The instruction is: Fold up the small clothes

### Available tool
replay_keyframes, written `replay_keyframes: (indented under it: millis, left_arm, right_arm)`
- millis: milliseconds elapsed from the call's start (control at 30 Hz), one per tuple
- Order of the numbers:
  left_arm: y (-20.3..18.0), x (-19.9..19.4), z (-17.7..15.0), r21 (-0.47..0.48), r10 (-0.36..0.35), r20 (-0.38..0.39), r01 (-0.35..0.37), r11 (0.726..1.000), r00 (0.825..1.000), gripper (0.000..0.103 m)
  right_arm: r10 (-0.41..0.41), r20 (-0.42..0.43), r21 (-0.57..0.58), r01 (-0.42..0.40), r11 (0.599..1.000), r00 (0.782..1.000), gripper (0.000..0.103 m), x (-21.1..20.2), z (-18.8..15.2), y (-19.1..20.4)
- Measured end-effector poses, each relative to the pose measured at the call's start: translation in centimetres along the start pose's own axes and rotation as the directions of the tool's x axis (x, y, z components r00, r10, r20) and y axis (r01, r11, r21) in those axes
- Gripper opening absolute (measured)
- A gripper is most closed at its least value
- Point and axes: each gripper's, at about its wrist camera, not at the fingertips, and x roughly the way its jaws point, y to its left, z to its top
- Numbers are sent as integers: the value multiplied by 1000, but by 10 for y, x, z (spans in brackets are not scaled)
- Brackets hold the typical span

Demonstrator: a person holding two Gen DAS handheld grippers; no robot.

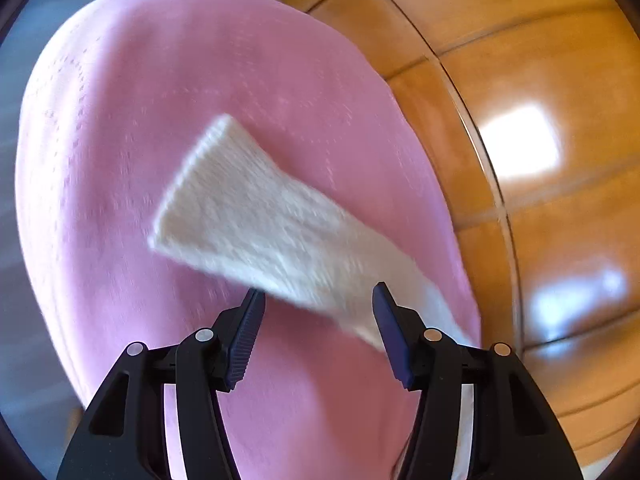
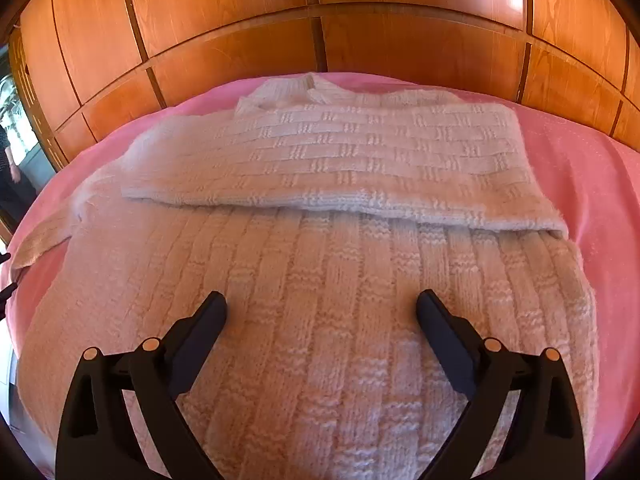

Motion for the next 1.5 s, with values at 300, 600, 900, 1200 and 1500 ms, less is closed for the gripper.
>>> replay_keyframes:
  millis: [300, 600, 900, 1200, 1500]
  left_arm:
    - [-83, -2, 14, 248, -44, 95, 19, 969, 995, 7]
    - [-255, 20, -131, 666, -233, -143, 268, 696, 962, 7]
    - [-263, 87, -277, 773, -46, -385, 349, 529, 922, 50]
    - [-184, 56, -252, 761, 10, -322, 252, 597, 947, 50]
    - [-161, 55, -248, 775, 43, -290, 208, 596, 956, 50]
  right_arm:
    - [-4, 3, -3, 4, 1000, 1000, 96, 1, -1, 1]
    - [11, 6, 10, -11, 1000, 1000, 96, 1, -1, 0]
    - [47, 12, 38, -47, 998, 999, 96, 0, -1, -6]
    - [224, 21, 132, -224, 966, 974, 64, -13, 36, 1]
    - [210, -92, 53, -206, 977, 973, 21, 54, 74, 62]
